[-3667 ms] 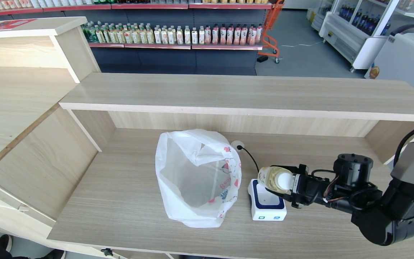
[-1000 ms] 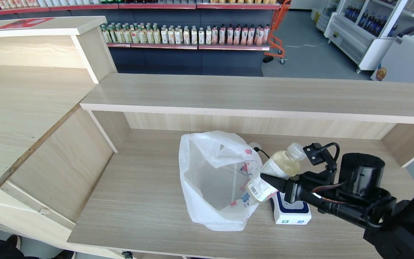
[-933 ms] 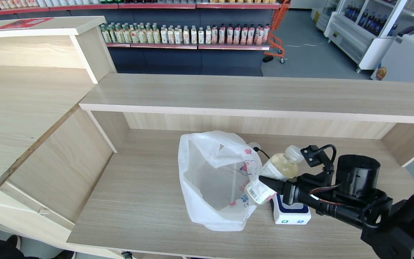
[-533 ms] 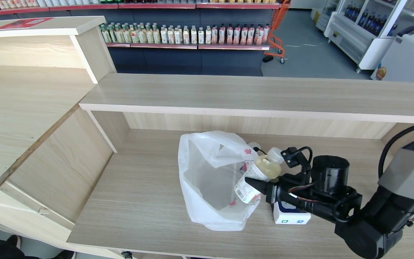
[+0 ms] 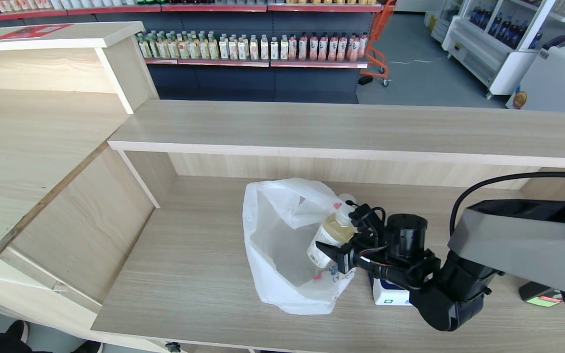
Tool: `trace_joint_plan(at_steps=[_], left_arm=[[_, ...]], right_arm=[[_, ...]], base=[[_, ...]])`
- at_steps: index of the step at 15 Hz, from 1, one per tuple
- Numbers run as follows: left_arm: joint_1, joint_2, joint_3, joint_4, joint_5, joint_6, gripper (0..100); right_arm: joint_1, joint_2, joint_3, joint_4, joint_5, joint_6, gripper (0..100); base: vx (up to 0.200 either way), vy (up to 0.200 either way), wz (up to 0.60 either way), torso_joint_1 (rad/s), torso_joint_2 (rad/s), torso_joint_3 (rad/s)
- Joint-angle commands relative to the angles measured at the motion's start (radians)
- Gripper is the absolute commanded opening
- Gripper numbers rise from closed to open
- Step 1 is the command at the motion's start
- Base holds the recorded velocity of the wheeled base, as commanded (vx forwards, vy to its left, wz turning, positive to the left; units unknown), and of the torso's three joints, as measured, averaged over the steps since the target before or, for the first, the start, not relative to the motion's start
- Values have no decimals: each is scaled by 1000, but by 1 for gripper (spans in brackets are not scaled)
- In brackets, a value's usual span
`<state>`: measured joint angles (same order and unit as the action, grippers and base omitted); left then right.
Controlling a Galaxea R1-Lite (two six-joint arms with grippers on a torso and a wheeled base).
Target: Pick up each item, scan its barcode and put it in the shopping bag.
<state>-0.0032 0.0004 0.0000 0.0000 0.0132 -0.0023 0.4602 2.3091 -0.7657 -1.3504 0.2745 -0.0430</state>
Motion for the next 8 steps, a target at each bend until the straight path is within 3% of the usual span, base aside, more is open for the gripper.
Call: trace_joint_plan(at_steps=[1,2,6,8], left_arm=[[0,0,0,0,1,-1,100],[0,0,0,0,1,-1,100],[0,0,0,0,1,-1,100],[0,0,0,0,1,-1,100]], right_arm=[[2,55,-47,-3,0,-17,0],[2,55,-56,-1,0,-21,100],[2,12,-46,8,2,15,100],[3,-97,-7,36,2,146,100]], base=[[0,0,0,0,0,0],[0,0,0,0,0,0],[0,0,0,0,0,0],[0,0,0,0,0,0]])
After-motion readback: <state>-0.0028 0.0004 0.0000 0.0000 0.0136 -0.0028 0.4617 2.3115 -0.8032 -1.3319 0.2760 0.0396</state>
